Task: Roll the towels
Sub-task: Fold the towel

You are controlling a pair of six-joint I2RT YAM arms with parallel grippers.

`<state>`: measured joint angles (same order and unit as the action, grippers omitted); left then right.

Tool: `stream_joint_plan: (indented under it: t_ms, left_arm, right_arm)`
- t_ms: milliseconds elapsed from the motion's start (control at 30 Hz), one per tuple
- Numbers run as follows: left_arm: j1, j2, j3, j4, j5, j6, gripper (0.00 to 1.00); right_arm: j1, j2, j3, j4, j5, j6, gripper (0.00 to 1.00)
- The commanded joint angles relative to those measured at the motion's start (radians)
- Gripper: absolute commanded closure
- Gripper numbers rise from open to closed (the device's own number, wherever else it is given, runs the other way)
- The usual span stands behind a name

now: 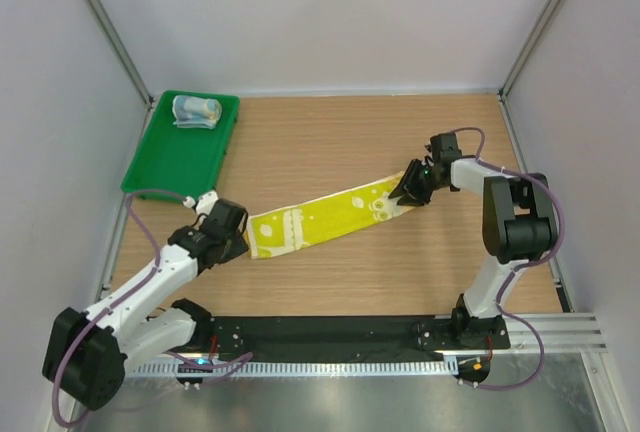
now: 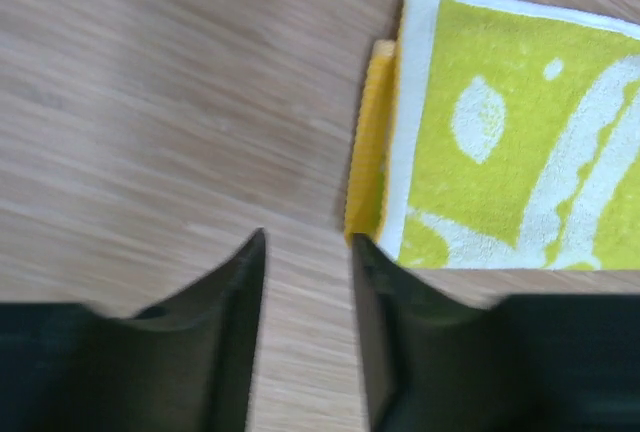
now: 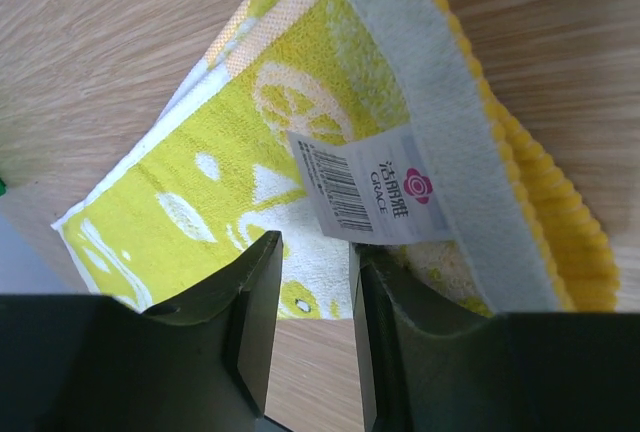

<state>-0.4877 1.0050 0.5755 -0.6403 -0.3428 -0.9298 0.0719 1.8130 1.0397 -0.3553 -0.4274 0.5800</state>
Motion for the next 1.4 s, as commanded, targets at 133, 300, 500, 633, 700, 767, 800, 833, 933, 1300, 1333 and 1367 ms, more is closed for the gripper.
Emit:
stream_joint_plan:
  t_ms: [133,300,500,633,700,767,800,833,933,1300,1333,1367]
  left_arm:
    - [-0.068,-0.210,-0.031,-0.088,0.062,-0.078,0.30]
    - [-0.066,-0.174,-0.011,-0.013,0.033,-0.041,0.21]
    - [-0.066,0.087,0.095,0.148,0.122,0.000,0.42]
    - [-0.071,0.167,0.171,0.224,0.182,0.017,0.73]
    - [-0.071,0.222,0.199,0.257,0.194,0.020,0.74]
    - [-0.072,0.270,0.211,0.260,0.221,0.022,0.78]
    - [-0.072,0.308,0.204,0.261,0.228,0.019,0.80]
    - [-0.075,0.319,0.192,0.266,0.235,0.007,0.82]
    - [-0.086,0.327,0.123,0.309,0.251,-0.021,0.83]
    - [-0.092,0.299,-0.081,0.366,0.235,-0.047,0.83]
    - [-0.092,0.303,-0.085,0.373,0.234,-0.047,0.83]
    - [-0.092,0.314,-0.083,0.375,0.232,-0.047,0.83]
  right_arm:
    - [0.028,-0.139,0.025,-0.080,0.111,-0.011,0.58]
    - [0.071,-0.179,0.046,-0.096,0.108,-0.005,0.58]
    - [0.075,-0.169,-0.016,0.001,-0.028,0.023,0.85]
    - [0.075,-0.117,-0.066,0.082,-0.093,0.052,0.99]
    - [0.068,-0.097,-0.084,0.079,-0.076,0.054,0.99]
    - [0.055,-0.078,-0.099,0.084,-0.060,0.060,0.99]
    - [0.040,-0.075,-0.115,0.087,-0.056,0.061,0.99]
    - [0.031,-0.070,-0.121,0.081,-0.042,0.060,0.99]
    - [-0.001,-0.061,-0.141,0.064,-0.014,0.054,0.99]
    - [-0.113,-0.061,-0.176,0.039,-0.050,0.037,0.99]
    - [-0.113,-0.063,-0.178,0.036,-0.050,0.035,0.99]
    - [-0.116,-0.067,-0.172,0.032,-0.048,0.034,0.99]
